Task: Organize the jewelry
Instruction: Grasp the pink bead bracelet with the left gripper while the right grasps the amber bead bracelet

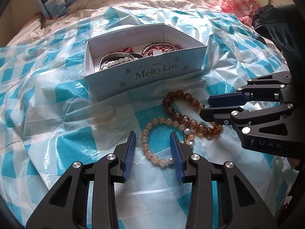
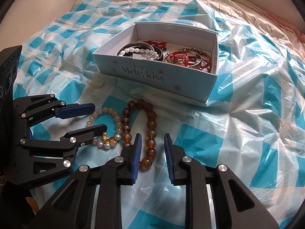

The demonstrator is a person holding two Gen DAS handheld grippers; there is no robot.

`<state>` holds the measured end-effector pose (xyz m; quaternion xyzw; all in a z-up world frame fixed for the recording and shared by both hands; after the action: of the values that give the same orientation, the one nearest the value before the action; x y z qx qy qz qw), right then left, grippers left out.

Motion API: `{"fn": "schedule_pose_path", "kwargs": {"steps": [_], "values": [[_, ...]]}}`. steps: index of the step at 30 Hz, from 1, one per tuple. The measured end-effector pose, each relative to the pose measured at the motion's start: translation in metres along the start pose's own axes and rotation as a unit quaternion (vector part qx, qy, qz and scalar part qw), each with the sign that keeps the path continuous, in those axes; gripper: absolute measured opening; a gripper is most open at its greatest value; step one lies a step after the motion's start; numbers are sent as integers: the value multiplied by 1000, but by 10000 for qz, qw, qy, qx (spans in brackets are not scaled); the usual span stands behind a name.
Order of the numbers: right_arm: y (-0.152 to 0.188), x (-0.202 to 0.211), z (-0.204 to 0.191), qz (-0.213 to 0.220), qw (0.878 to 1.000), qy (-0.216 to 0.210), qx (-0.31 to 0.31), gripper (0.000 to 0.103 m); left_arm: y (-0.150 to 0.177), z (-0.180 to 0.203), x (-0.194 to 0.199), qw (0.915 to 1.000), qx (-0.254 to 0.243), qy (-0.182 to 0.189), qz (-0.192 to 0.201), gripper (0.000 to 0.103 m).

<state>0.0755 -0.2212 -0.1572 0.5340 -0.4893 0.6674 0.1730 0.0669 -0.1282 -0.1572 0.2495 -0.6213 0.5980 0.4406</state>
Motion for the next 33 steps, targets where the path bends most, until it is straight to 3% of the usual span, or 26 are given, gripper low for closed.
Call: {"fn": "schedule_pose_path", "kwargs": {"steps": [22, 23, 24, 25, 27, 33], "values": [[3, -10, -6, -145, 9993, 206, 271, 23, 4, 2, -3, 9999, -94, -84, -4, 40], [3, -10, -6, -152, 9993, 201, 281, 20, 5, 2, -3, 9999, -109, -90, 1, 37], [4, -10, -7, -163, 9993, 187, 294, 17, 5, 3, -4, 9999, -131, -82, -12, 24], [4, -11, -8, -174, 9992, 180, 309, 12, 6, 4, -4, 9998, -171, -66, -41, 19], [5, -10, -9, -190, 9990, 175, 352, 12, 8, 7, -2, 9996, -250, -54, -75, 7], [7, -2, -3, -129, 9998, -145, 21, 12, 5, 5, 8, 9998, -202, 53, -60, 7]]}}
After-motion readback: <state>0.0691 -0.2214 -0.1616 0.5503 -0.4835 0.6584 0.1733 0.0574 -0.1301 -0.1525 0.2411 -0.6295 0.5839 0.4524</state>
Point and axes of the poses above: each gripper's, at about its wrist camera, not at the fingertips, and x roughly against the way its jaws point, z to its right, y to its underside, the point moved 6 cm from there along -x, roughly the way its jaws point, and after that the axes turned 9 degrees about x, right-handed, at the moved point
